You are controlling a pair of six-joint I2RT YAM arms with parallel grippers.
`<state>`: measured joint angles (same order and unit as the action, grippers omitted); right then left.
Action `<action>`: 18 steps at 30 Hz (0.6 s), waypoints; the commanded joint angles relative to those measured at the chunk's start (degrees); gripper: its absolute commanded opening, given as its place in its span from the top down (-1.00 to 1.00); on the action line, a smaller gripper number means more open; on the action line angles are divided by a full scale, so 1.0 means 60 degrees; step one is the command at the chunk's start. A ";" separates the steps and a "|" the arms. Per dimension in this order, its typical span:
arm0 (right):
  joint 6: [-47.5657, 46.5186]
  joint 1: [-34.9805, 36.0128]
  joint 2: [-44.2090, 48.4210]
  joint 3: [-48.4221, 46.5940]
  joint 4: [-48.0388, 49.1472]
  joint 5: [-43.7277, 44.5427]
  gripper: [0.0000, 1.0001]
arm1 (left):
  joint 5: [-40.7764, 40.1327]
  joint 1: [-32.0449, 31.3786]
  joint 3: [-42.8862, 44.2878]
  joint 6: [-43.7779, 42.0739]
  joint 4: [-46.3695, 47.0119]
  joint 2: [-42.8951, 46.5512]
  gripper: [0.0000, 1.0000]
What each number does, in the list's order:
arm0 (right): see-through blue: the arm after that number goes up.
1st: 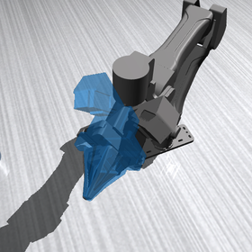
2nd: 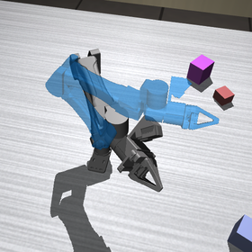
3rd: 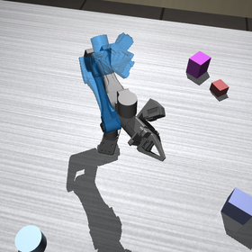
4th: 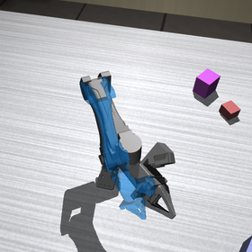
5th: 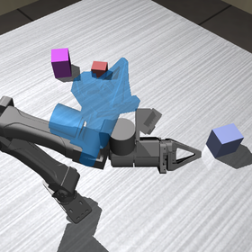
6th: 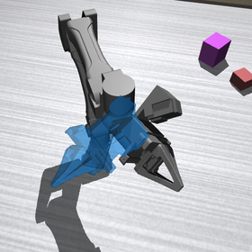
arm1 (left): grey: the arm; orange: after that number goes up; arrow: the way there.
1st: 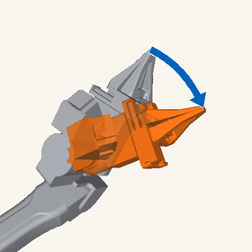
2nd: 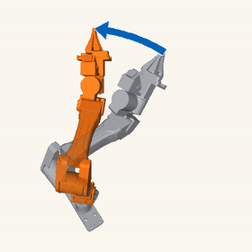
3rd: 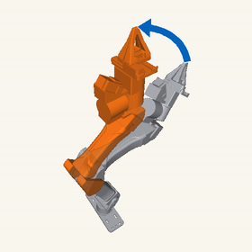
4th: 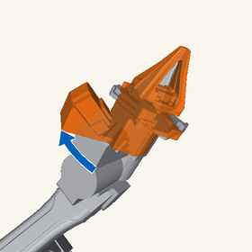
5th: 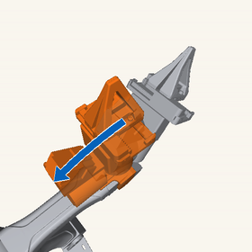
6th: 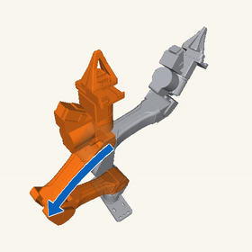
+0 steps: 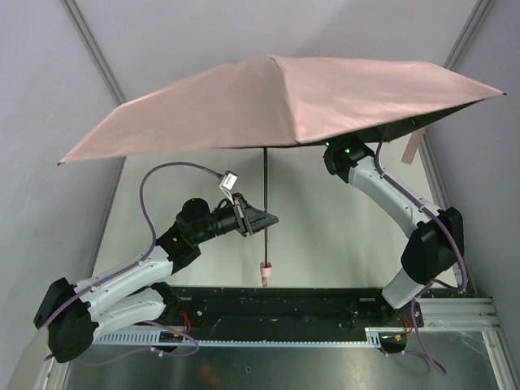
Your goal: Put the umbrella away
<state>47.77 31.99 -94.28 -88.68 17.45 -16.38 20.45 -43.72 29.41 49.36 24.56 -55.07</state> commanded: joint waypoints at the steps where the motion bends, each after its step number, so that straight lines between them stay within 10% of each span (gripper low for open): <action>1: 0.0802 0.0241 0.1500 0.1201 0.1554 -0.1487 1.00 | -0.0272 0.0569 0.0917 -0.0550 -0.0891 0.0087 1.00; 18: 0.0899 0.2701 0.3173 0.5555 0.3532 0.0897 1.00 | -0.1573 0.0679 0.3201 -0.1163 -0.2095 -0.0154 1.00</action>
<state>49.74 41.41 -76.40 -59.44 43.46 2.63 28.10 -43.22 38.41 36.91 0.56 -55.66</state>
